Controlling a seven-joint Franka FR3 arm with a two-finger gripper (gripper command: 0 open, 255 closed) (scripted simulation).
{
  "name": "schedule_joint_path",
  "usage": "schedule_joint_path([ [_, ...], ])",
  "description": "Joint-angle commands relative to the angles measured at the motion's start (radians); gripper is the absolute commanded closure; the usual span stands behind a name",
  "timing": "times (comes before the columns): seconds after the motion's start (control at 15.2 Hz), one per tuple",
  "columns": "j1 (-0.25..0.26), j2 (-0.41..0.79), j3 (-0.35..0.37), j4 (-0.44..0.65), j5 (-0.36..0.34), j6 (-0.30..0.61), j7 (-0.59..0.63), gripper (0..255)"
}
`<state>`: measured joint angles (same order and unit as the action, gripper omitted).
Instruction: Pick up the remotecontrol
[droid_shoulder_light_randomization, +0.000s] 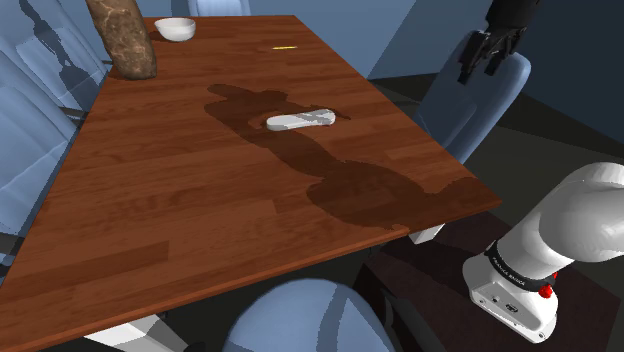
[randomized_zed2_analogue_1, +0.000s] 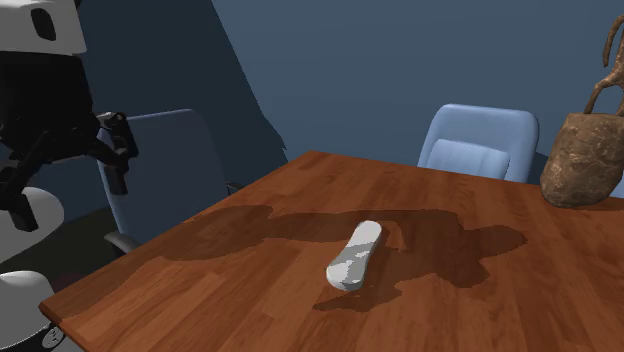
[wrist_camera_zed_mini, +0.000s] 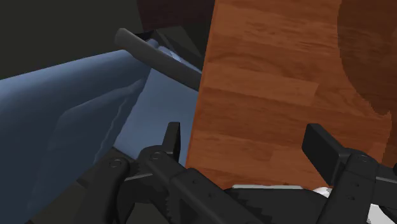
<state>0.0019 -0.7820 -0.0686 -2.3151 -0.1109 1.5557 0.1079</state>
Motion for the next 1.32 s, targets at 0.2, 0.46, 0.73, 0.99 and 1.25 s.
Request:
schedule_joint_path([
  [0.2,0.038,0.104,-0.029,0.031,-0.009,0.075,-0.095,0],
  [0.46,0.088,0.246,-0.060,0.089,-0.010,0.161,-0.222,0],
  [0.73,0.135,0.388,-0.080,0.161,0.002,0.231,-0.349,0],
  [0.99,0.177,0.526,-0.088,0.245,0.024,0.285,-0.475,0],
  [1.25,0.211,0.660,-0.083,0.338,0.050,0.323,-0.597,0],
])
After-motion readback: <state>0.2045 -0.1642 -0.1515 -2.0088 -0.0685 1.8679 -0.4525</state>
